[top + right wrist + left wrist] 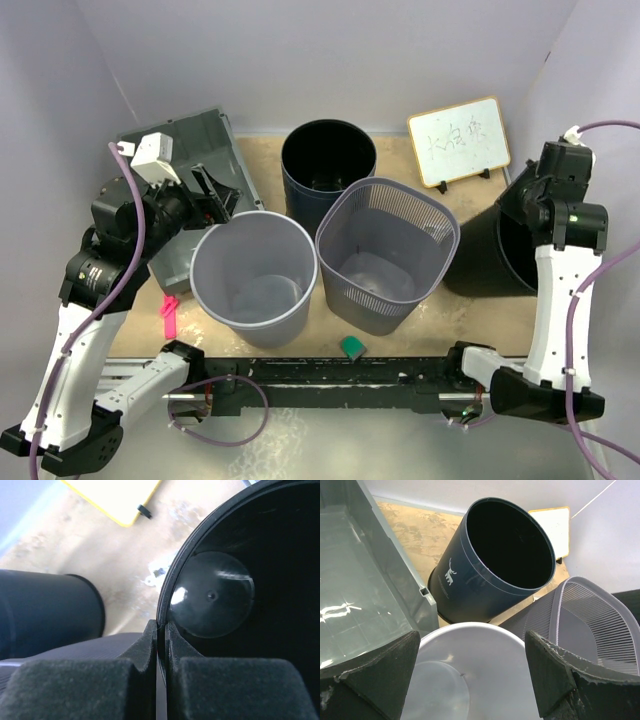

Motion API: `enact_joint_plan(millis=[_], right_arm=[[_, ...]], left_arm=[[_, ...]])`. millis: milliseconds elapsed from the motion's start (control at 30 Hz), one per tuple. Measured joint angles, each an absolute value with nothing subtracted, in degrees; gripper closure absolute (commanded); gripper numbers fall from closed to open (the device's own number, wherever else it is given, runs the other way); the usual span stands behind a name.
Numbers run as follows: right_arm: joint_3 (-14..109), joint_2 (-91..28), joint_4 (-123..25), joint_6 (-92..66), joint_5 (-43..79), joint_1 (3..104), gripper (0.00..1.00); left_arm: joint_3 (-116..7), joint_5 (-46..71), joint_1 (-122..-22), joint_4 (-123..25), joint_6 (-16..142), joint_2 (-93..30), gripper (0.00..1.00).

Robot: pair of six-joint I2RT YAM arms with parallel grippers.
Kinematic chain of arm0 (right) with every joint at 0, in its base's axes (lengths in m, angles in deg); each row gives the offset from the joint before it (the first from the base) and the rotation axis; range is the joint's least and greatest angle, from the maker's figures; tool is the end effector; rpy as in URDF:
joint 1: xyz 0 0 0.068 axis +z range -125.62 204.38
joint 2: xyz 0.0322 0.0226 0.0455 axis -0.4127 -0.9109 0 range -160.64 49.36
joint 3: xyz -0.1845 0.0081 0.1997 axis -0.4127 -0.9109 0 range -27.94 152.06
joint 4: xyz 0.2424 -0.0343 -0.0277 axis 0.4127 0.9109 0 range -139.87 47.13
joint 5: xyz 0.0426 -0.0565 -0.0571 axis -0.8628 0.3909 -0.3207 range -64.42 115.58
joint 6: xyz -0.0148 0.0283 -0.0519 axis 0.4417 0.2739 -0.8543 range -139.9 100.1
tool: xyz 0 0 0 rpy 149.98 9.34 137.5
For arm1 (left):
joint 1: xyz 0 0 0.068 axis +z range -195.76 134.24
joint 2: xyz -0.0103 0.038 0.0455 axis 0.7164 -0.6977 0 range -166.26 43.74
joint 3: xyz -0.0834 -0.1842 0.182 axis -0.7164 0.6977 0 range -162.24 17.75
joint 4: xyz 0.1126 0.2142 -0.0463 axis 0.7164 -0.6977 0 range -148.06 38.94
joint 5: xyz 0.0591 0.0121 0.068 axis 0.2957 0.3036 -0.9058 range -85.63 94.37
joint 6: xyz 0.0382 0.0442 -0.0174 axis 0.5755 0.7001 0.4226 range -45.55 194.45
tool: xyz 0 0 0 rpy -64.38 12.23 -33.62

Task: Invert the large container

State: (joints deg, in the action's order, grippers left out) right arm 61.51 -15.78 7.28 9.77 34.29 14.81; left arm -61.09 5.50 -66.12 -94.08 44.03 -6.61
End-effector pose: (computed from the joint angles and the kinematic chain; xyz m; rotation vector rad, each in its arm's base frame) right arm 0.1894 -0.0389 0.4367 0.8003 1.9815 0.0429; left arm 0.1313 -0.0497 0.4481 -0.1497 1.8662 -0.6379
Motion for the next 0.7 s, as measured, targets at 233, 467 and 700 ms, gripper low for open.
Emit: enact_joint_plan(millis=[233,467,700], right_arm=[[61.73,-12.61,0.44,17.99,30.25,14.9,1.0],[48.05,0.83,-3.96,25.2,36.02,14.92,1.0],[41.32,9.46,-2.99,35.56,45.7,15.12,0.89]], left_arm=[[-61.09,5.47,-66.12,-94.08,44.03,-6.61,0.18],[-60.53,5.5,-66.12,-94.04,44.03,-6.39,0.18],[-59.43,6.26,-66.12,-94.0,44.03,-7.31,0.18]])
